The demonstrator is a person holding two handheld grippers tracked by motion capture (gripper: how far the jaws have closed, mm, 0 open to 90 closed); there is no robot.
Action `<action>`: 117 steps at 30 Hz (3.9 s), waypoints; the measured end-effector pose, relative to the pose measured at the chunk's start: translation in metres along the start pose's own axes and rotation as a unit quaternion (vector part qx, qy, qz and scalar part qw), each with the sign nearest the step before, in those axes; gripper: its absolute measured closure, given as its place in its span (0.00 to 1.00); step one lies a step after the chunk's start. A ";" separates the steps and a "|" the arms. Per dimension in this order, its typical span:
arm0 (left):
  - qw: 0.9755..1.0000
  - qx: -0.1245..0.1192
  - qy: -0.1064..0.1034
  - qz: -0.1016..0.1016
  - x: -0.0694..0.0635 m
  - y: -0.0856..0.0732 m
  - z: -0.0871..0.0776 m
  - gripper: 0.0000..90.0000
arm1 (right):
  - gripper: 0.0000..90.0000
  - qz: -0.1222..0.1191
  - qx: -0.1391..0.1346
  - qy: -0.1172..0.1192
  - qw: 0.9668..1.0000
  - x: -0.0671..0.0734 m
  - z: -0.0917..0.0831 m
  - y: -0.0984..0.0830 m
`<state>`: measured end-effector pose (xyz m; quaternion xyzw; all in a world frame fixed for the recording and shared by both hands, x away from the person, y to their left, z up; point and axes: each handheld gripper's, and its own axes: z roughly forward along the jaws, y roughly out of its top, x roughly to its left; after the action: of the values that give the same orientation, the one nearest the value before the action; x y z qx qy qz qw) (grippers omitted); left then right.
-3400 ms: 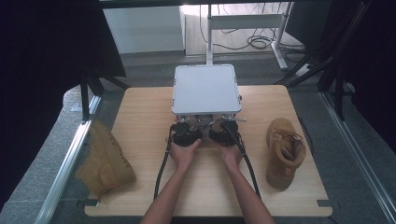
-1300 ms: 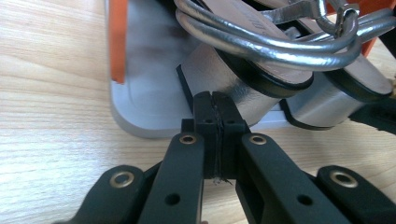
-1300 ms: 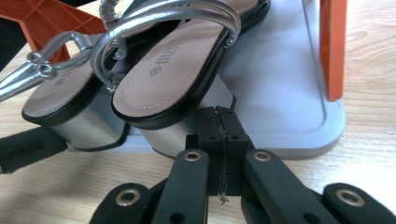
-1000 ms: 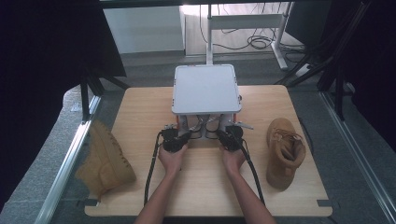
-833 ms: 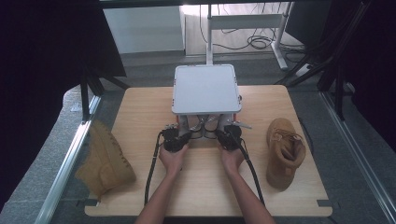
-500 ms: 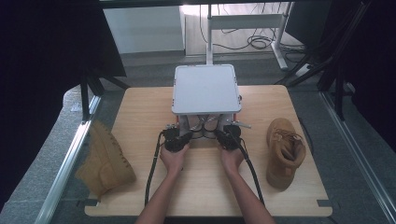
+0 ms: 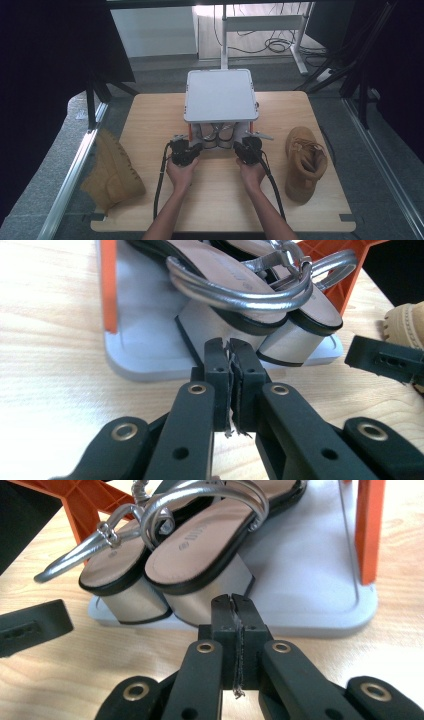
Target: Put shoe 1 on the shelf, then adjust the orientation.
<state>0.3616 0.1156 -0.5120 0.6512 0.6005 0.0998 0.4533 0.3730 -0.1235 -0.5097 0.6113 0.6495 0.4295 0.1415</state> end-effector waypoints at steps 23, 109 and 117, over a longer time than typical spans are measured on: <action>1.000 0.001 -0.019 0.024 0.010 -0.026 -0.045 0.89 | 0.97 -0.017 -0.006 0.045 0.999 -0.012 -0.046 -0.025; 0.990 -0.053 0.056 0.115 0.062 -0.042 -0.188 0.99 | 0.41 -0.095 0.008 0.088 0.991 -0.027 -0.086 -0.078; 0.991 -0.075 0.068 0.084 0.085 -0.040 -0.215 0.99 | 0.41 -0.096 0.009 0.090 0.991 -0.025 -0.085 -0.080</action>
<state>0.2109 0.2859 -0.4537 0.6550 0.5638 0.2264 0.4493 0.2648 -0.1696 -0.5264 0.5062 0.7189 0.4616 0.1178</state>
